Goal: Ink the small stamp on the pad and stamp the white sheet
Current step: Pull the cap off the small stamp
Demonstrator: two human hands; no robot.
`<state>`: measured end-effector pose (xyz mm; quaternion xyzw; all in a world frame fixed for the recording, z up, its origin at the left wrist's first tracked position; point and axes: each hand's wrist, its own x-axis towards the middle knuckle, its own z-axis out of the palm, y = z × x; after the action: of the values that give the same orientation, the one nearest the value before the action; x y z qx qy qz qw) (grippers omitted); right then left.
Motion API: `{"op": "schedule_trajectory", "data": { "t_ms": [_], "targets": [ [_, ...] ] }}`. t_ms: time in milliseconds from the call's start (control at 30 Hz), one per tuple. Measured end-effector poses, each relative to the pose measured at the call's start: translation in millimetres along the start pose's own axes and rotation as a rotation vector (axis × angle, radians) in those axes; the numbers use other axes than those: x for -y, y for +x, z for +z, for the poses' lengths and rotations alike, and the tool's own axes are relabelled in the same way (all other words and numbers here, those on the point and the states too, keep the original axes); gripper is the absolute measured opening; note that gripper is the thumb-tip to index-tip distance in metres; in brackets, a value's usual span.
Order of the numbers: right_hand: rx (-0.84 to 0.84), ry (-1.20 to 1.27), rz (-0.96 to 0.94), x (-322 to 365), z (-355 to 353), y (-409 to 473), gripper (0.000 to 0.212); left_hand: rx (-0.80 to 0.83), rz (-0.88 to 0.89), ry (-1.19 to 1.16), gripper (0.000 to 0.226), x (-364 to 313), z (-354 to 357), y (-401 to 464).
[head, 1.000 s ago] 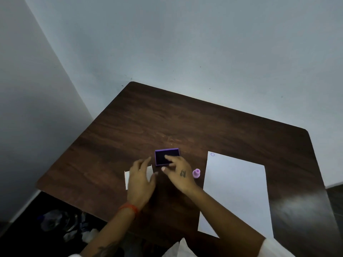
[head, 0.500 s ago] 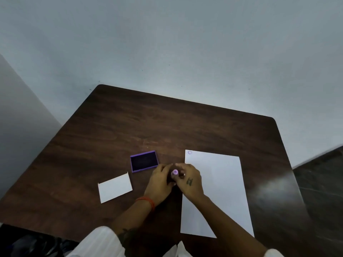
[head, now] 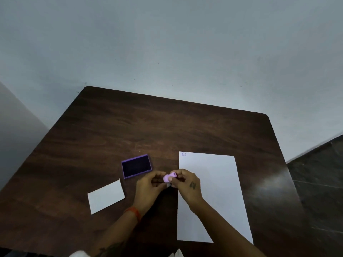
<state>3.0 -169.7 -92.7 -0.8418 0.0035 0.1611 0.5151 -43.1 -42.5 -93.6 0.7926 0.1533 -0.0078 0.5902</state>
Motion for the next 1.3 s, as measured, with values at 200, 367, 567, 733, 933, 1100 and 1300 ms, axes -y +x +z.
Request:
{"op": "schedule_trajectory", "data": {
  "t_ms": [200,367,567,733,933,1100,1300],
  "targets": [
    [0.081,0.097,0.071,1,-4,-7,0.023,0.047,0.012,-0.001,0.023,2,-6,-4],
    [0.179,0.107,0.042,3,-12,-9,0.034,0.049,0.017,0.001,0.023,3,-9,-7],
    [0.152,0.147,0.068,8,-14,-10,0.020,0.044,0.032,0.012,0.023,1,-8,-9],
    [0.178,0.161,0.081,11,-15,-10,0.024,0.043,0.043,0.038,0.022,1,-9,-9],
    [0.205,0.215,0.119,14,-21,-10,0.014,0.045,0.022,0.040,0.023,2,-8,-8],
    [0.275,0.679,0.399,15,-36,-13,0.014,0.066,-0.007,0.036,0.026,8,-8,-8],
    [0.302,1.165,0.568,7,-45,-21,0.027,0.118,-0.018,0.145,0.030,21,1,-6]
  ]
}}
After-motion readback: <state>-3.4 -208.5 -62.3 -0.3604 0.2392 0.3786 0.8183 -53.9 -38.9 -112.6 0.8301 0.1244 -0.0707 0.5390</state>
